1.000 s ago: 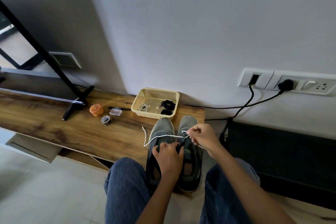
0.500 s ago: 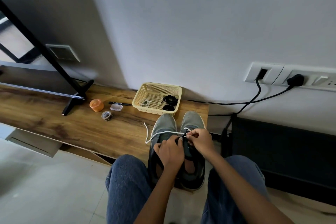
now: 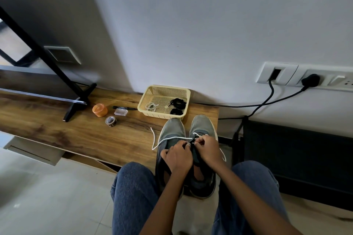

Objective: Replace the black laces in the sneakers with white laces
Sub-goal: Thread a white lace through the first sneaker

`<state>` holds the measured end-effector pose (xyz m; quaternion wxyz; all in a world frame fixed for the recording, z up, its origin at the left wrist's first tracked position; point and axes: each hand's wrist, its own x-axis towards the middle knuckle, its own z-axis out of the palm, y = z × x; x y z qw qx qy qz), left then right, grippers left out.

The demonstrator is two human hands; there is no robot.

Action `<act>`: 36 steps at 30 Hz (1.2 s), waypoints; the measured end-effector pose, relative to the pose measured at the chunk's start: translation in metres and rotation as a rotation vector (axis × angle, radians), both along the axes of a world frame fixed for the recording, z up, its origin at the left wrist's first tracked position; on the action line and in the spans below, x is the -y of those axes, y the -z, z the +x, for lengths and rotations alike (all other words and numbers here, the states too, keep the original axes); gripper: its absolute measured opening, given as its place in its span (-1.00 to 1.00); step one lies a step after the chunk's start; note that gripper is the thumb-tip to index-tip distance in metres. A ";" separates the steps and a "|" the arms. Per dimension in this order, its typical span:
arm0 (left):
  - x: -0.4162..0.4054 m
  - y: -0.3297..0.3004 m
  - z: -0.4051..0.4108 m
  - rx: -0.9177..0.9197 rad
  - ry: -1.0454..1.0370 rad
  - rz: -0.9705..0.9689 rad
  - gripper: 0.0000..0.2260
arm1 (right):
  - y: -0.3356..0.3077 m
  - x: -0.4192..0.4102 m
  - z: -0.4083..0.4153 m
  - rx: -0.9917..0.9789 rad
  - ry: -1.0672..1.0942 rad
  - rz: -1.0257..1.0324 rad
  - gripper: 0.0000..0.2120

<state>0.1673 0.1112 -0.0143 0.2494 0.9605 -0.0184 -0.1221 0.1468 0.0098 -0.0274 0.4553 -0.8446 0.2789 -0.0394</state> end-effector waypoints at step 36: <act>-0.011 0.004 -0.006 0.151 0.164 -0.044 -0.77 | 0.008 -0.010 0.005 -0.042 0.043 0.021 -0.82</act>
